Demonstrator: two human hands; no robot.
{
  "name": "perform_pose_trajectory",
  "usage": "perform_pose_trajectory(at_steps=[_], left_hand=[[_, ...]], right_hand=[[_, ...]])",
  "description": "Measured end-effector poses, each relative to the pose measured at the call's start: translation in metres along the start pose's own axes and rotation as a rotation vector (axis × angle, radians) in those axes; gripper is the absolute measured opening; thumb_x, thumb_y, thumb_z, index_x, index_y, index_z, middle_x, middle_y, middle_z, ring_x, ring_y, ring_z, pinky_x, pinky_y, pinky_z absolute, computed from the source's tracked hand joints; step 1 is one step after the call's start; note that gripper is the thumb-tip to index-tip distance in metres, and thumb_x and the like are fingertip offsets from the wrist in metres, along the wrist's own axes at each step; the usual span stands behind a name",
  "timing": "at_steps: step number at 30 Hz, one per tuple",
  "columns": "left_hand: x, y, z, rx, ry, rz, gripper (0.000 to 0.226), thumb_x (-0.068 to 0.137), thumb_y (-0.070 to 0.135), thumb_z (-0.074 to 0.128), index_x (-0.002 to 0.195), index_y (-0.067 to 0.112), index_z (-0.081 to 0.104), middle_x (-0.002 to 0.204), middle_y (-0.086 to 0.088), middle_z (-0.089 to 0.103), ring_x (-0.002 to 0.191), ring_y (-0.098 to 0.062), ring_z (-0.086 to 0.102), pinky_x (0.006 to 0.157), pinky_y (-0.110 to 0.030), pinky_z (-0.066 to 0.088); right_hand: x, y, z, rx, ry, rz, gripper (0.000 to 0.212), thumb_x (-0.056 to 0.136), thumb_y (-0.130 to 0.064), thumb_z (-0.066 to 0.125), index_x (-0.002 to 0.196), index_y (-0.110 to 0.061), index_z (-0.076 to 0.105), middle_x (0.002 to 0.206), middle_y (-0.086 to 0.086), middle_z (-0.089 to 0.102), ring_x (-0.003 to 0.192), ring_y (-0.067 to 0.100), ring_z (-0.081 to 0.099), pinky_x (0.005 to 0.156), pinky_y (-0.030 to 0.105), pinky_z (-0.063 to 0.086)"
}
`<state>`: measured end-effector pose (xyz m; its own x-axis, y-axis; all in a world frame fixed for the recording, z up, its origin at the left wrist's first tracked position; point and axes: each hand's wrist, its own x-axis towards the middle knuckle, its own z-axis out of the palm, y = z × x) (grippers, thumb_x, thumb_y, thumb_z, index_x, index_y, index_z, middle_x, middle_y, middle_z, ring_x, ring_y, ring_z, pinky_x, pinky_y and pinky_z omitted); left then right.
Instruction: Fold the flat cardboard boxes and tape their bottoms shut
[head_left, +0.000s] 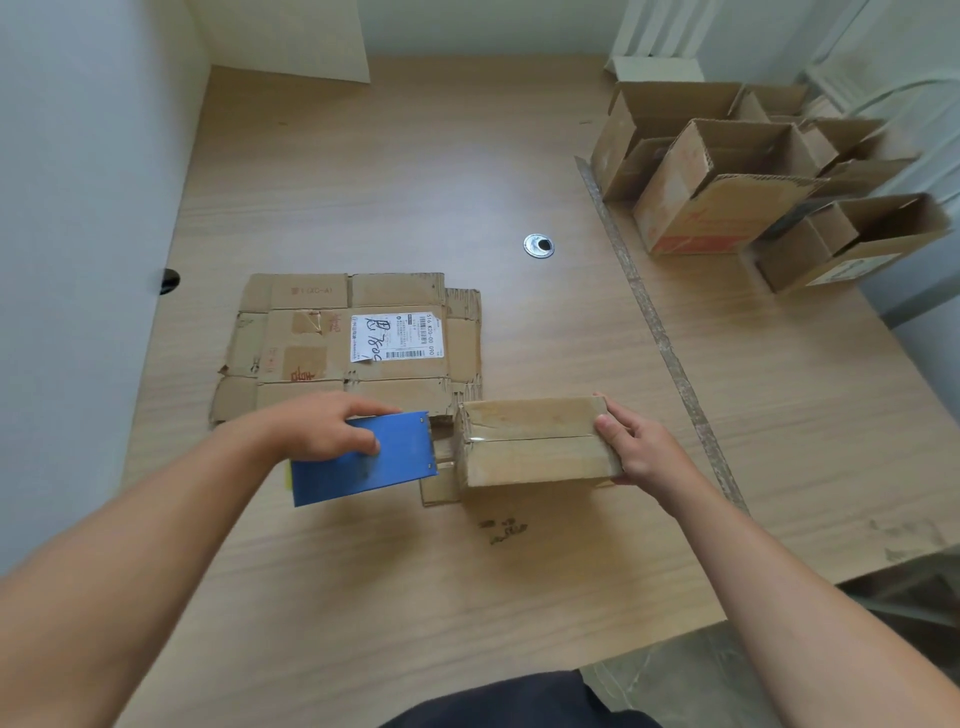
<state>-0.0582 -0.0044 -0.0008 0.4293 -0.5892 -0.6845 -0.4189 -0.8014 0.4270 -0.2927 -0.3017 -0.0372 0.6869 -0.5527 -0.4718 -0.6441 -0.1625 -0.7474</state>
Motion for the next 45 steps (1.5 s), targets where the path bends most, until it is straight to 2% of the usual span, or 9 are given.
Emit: perform_pose_trajectory(at_steps=[4,10,12,14,16,19,25,33,45], left_hand=[[0.009,0.014,0.011,0.012,0.038,0.028,0.056,0.092,0.031,0.060,0.145,0.043,0.043,0.151,0.008,0.044,0.132,-0.017,0.042,0.103,-0.030,0.033],[0.012,0.028,0.022,0.005,0.067,0.029,0.058,0.091,0.031,0.059,0.145,0.042,0.043,0.150,0.006,0.046,0.130,-0.020,0.044,0.101,-0.032,0.039],[0.010,0.030,0.026,-0.014,0.077,0.030,0.056,0.090,0.031,0.058,0.144,0.042,0.045,0.143,0.006,0.051,0.124,-0.019,0.048,0.101,-0.034,0.042],[0.009,0.032,0.032,-0.045,0.077,0.034,0.053,0.090,0.029,0.057,0.141,0.042,0.047,0.134,0.007,0.057,0.115,-0.018,0.052,0.098,-0.035,0.045],[0.007,0.034,0.038,-0.067,0.087,0.034,0.051,0.090,0.029,0.057,0.139,0.042,0.049,0.127,0.007,0.059,0.111,-0.018,0.053,0.097,-0.036,0.047],[0.004,0.033,0.045,-0.088,0.114,0.032,0.050,0.091,0.030,0.057,0.139,0.041,0.050,0.121,0.008,0.058,0.107,-0.017,0.054,0.090,-0.033,0.048],[-0.001,0.033,0.063,-0.134,0.148,0.016,0.060,0.087,0.035,0.058,0.144,0.046,0.043,0.140,0.006,0.053,0.114,-0.017,0.051,0.088,-0.031,0.047],[-0.013,0.038,0.093,-0.351,0.178,-0.024,0.057,0.082,0.038,0.055,0.137,0.049,0.048,0.126,0.014,0.060,0.105,-0.014,0.058,0.087,-0.029,0.048],[-0.013,0.067,0.096,-0.083,0.313,-0.115,0.048,0.086,0.035,0.046,0.132,0.047,0.048,0.128,0.006,0.062,0.114,-0.024,0.057,0.091,-0.036,0.049]], right_hand=[[0.001,-0.004,0.004,-0.242,0.098,-0.031,0.050,0.099,-0.043,0.055,0.146,-0.029,0.048,0.143,0.004,0.056,0.132,0.023,0.050,0.107,0.031,0.037],[-0.033,-0.020,0.038,-0.610,0.464,-0.417,0.040,0.096,-0.035,0.055,0.130,-0.014,0.063,0.122,0.013,0.059,0.112,0.035,0.051,0.094,0.048,0.047],[-0.047,-0.025,0.059,-0.647,0.296,-0.519,0.056,0.097,-0.048,0.036,0.138,-0.015,0.057,0.137,0.009,0.056,0.127,0.031,0.048,0.105,0.050,0.043],[-0.056,-0.023,0.078,-0.766,0.048,-0.476,0.076,0.092,-0.061,0.011,0.154,-0.023,0.033,0.162,-0.001,0.024,0.150,0.023,0.019,0.123,0.043,0.015],[-0.057,-0.014,0.088,-0.884,-0.024,-0.447,0.085,0.085,-0.067,-0.003,0.159,-0.027,0.009,0.163,-0.007,-0.011,0.153,0.017,-0.010,0.120,0.037,-0.009],[-0.054,-0.013,0.087,-0.937,-0.045,-0.413,0.090,0.082,-0.074,-0.011,0.159,-0.028,-0.002,0.155,-0.011,-0.025,0.150,0.015,-0.020,0.116,0.035,-0.016],[-0.054,-0.024,0.077,-0.970,-0.088,-0.408,0.090,0.080,-0.079,-0.007,0.158,-0.033,-0.007,0.165,-0.006,-0.015,0.152,0.020,-0.015,0.121,0.044,-0.009],[-0.047,-0.007,0.085,-0.912,0.017,-0.449,0.084,0.084,-0.069,0.008,0.158,-0.031,0.020,0.167,0.000,0.004,0.154,0.028,-0.002,0.120,0.051,-0.003],[-0.045,-0.011,0.085,-0.968,0.008,-0.441,0.088,0.079,-0.064,-0.001,0.159,-0.029,0.015,0.167,0.001,-0.001,0.153,0.027,-0.009,0.119,0.052,-0.007]])
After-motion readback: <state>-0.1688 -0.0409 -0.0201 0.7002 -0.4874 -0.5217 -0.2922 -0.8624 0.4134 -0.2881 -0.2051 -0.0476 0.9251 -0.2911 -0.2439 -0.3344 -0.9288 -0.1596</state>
